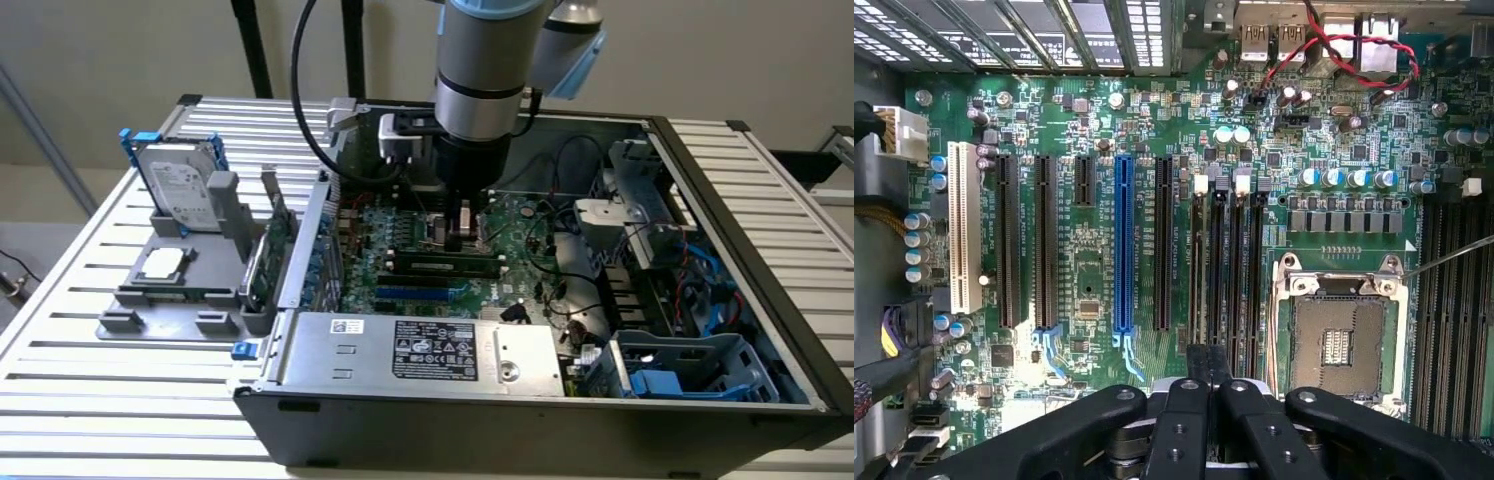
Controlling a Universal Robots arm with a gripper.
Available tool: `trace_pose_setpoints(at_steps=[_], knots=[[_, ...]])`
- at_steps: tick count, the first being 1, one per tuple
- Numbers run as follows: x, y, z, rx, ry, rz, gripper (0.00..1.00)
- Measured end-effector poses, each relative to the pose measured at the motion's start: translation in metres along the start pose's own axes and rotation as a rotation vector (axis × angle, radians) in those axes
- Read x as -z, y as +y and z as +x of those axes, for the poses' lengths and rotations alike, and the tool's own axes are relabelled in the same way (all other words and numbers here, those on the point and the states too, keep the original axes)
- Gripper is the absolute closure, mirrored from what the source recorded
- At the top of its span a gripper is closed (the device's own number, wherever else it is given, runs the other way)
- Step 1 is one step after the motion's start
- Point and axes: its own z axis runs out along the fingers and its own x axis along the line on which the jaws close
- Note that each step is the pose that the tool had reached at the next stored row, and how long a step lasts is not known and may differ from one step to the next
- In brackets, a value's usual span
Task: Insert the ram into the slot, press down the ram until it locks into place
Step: 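Insert the ram into the slot, then press down the ram until it locks into place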
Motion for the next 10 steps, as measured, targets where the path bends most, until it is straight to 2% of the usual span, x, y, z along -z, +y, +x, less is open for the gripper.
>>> trace_pose_setpoints(at_steps=[10], knots=[[0.0000, 0.0000, 0.0000, 0.000, 0.0000, 0.0000, 0.89]])
